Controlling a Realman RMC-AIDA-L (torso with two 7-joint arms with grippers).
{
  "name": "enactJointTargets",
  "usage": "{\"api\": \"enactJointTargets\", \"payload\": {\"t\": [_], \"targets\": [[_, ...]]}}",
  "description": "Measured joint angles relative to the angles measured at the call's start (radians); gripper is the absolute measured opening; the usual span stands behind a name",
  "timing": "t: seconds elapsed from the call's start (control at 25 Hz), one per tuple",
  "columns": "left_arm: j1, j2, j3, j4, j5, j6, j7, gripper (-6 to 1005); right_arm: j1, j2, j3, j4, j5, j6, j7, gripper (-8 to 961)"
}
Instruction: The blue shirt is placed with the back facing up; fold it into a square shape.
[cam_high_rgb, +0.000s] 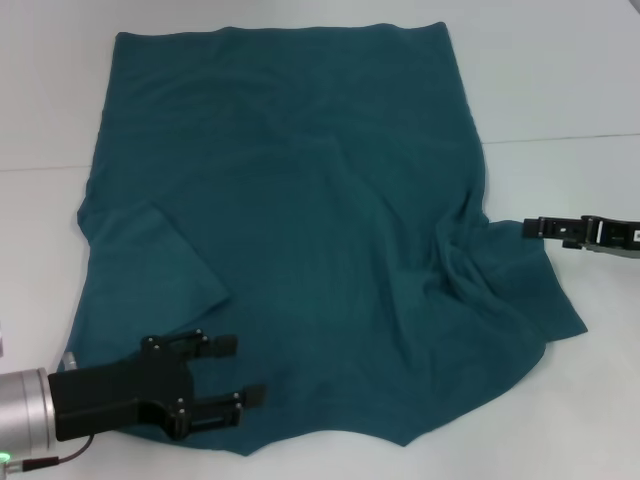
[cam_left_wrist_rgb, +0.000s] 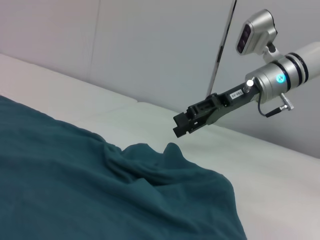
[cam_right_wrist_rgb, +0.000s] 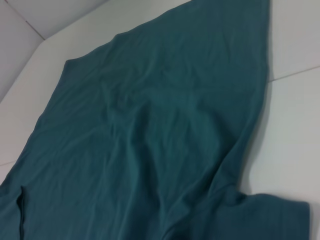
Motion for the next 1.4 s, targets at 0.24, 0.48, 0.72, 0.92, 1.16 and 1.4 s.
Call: {"api": "enactJointTargets", "payload": {"t": [0.24,0.48,0.72,0.92,1.16,1.4], "targets": [[-0.001,-0.001,0.001,0.009,0.004,-0.008,0.000,753,0.001,-0.001,-0.008,0.043,-0.001,0.024,0.003,906],[-0.002,0.000,0.001,0.009,0.004,-0.009,0.001,753,0.009,0.009,-0.031,0.085,-0.001,0.075,-0.005,906],[-0.002,0.001,-0.001,0.012,0.008,-0.009,-0.003,753,0.015,0.023,-0.043,0.079,-0.002,0.090,-0.003,905],[-0.002,0.002,-0.004,0.012,0.010,-0.009,-0.005,753,0.014,0.027,-0.045,0.078,-0.002,0.096,-0.005,890],[-0.002,0.002,-0.007,0.012,0.010,-0.009,-0.006,753,0.003,0.025,-0.041,0.076,0.003,0.103,-0.026,803],[-0.002,0.002,-0.007,0.012,0.010,-0.003,-0.007,753,0.001,0.026,-0.036,0.073,0.009,0.101,-0.046,643]]}}
